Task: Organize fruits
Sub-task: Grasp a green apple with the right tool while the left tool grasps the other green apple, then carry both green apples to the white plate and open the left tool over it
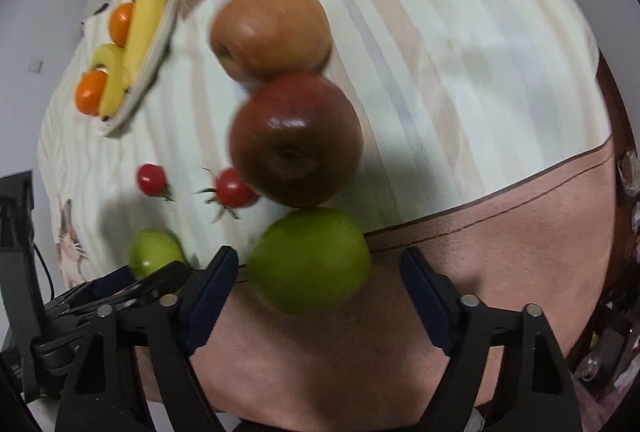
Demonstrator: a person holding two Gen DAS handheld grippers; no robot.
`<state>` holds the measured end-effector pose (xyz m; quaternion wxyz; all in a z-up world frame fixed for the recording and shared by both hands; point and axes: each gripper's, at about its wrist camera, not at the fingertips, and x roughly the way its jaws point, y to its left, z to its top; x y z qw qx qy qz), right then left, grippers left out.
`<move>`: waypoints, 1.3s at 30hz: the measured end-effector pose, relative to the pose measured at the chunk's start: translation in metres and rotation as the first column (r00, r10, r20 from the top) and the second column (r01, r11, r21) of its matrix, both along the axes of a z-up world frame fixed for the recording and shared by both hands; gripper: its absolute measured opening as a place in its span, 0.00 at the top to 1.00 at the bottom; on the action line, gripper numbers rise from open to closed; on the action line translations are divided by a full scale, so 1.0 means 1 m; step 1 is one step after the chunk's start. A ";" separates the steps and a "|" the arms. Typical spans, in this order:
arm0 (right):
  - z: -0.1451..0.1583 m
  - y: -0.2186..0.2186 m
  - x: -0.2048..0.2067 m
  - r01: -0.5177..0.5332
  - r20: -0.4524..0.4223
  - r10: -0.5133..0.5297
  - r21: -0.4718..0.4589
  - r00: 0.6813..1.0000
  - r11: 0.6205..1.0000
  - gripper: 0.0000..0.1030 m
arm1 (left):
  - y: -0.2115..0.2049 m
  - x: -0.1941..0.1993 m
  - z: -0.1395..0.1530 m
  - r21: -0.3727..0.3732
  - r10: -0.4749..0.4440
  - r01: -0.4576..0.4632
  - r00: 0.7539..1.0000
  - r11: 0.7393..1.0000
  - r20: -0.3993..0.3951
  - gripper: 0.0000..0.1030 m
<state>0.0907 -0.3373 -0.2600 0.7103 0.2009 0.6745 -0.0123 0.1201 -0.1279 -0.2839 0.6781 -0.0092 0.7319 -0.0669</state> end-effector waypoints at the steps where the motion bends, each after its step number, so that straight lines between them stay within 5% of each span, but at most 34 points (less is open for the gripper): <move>1: -0.005 0.002 0.000 -0.005 -0.009 0.005 0.005 1.000 1.000 0.25 | -0.002 0.000 -0.003 0.004 0.005 -0.005 1.000 1.000 0.011 0.17; 5: -0.009 0.010 -0.001 -0.035 0.014 0.036 -0.031 0.999 0.999 0.35 | 0.000 -0.002 0.004 0.042 0.036 -0.041 0.994 0.998 0.103 0.48; 18: 0.018 0.029 -0.012 -0.068 0.102 0.077 -0.086 0.992 0.994 0.36 | 0.020 -0.025 0.029 0.031 -0.006 0.001 0.986 1.000 0.165 0.49; 26: 0.044 0.049 -0.018 -0.066 0.161 0.070 -0.030 0.985 0.997 0.36 | 0.044 -0.028 0.068 -0.016 0.003 0.000 0.978 1.000 0.209 0.49; 32: 0.074 0.066 -0.006 -0.078 0.221 0.073 0.017 0.973 0.997 0.36 | 0.062 0.000 0.114 -0.075 0.032 -0.012 0.963 0.997 0.268 0.49; 39: 0.107 0.091 0.038 -0.118 0.311 0.101 0.037 0.945 0.992 0.36 | 0.075 0.079 0.158 -0.103 0.001 0.033 0.950 0.994 0.313 0.49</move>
